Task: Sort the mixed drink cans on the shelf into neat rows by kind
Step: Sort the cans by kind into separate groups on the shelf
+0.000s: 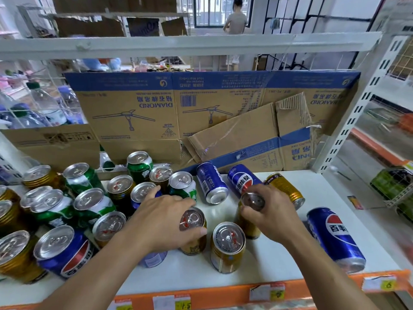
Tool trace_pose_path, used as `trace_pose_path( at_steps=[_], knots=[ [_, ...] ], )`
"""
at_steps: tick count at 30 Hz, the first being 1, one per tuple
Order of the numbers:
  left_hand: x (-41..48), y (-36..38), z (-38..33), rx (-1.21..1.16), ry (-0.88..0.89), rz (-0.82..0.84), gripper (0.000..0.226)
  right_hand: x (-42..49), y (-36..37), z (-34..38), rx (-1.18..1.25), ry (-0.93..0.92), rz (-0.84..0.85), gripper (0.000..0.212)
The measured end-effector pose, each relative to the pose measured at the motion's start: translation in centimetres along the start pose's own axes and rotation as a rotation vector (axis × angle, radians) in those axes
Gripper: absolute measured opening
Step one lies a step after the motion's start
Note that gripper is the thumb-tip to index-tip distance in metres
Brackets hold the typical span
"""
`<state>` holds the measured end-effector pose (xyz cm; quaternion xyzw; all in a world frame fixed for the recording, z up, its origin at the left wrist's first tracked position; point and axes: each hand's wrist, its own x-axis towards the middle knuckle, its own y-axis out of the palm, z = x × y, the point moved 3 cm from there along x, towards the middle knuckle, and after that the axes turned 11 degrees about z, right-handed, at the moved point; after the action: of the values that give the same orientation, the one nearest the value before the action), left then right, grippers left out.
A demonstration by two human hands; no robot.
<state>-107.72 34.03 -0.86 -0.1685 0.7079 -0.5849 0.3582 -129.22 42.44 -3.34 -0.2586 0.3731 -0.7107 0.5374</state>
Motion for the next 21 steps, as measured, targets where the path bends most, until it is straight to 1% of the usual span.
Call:
trace_pose_path(
  at_steps=[1,4,7,10,12,16,19,21],
  knots=[
    [0.0,-0.6,-0.3,0.006,0.001,-0.033,0.077,0.1,0.3,0.1,-0.016,-0.005,0.029,0.043],
    [0.4,-2.8,-1.2,-0.022,0.032,-0.167,0.049,0.2,1.1,-0.1,-0.023,-0.016,0.070,0.055],
    [1.9,-4.6,-1.3,-0.072,0.049,-0.254,0.034,0.4,1.0,-0.5,0.006,-0.015,0.073,0.048],
    [4.3,-5.7,-1.6,-0.019,0.018,-0.264,0.031,0.5,0.9,-1.0,0.056,-0.038,0.038,0.035],
    [6.5,-6.0,-1.9,0.055,0.002,-0.206,0.036,0.5,1.2,-1.2,0.106,-0.038,0.020,0.032],
    [11.6,-5.4,-1.8,0.149,-0.127,0.065,0.054,0.5,1.9,-1.5,0.189,-0.082,-0.026,0.026],
    [14.7,-4.6,-1.9,0.138,-0.237,0.157,0.070,0.5,1.9,-1.8,0.218,-0.088,-0.039,0.025],
    [16.2,-4.0,-2.2,0.065,-0.289,0.189,0.074,0.6,1.9,-2.0,0.246,-0.083,-0.029,0.025]
  ],
)
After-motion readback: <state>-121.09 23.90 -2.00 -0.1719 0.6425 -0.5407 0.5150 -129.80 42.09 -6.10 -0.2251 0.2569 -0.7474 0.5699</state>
